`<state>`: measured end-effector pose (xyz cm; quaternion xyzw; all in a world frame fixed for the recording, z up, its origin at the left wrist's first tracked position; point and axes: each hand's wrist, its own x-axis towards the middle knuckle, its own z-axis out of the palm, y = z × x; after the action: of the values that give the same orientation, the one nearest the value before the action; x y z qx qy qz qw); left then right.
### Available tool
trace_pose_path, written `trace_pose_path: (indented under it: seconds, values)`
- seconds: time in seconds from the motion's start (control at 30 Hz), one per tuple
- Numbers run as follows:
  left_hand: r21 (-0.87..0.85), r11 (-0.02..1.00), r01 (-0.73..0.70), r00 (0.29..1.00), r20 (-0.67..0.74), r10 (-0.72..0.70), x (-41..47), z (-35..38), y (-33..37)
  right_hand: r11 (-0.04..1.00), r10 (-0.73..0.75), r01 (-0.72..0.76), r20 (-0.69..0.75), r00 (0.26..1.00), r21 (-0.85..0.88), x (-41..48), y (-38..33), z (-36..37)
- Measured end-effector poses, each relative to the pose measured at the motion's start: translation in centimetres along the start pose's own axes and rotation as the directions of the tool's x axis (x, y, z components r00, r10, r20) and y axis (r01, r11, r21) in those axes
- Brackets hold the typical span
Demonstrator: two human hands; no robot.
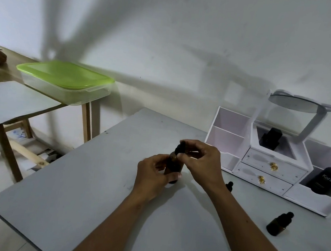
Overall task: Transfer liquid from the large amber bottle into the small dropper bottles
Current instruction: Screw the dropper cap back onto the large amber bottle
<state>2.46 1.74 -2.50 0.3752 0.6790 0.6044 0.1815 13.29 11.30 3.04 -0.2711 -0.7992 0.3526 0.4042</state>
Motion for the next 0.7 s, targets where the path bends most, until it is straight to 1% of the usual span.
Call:
trace_pose_path:
  seconds: [0.23,0.33,0.4,0.57,0.7]
  values:
    - [0.019,1.0,-0.003,1.0,0.004,0.003,0.12,0.13,-0.25,0.999,0.037,-0.036,-0.069,0.997,0.022,0.12,-0.03,0.05]
    - [0.024,1.0,0.001,1.0,0.002,-0.001,0.17,0.13,-0.26,0.999,0.03,-0.029,-0.02,0.999,0.042,0.09,-0.18,-0.13]
    - [0.032,0.999,-0.002,1.0,0.007,0.001,0.21,0.14,-0.3,1.0,0.013,-0.013,0.0,1.0,0.013,0.1,-0.14,-0.07]
    - [0.04,0.999,-0.01,1.0,0.009,0.009,0.26,0.2,-0.45,1.0,0.024,-0.023,-0.05,0.998,0.008,0.18,-0.03,0.23]
    - [0.038,0.999,-0.017,1.0,0.008,0.016,0.34,0.23,-0.6,1.0,0.014,-0.013,-0.015,1.0,0.017,0.09,-0.14,0.06]
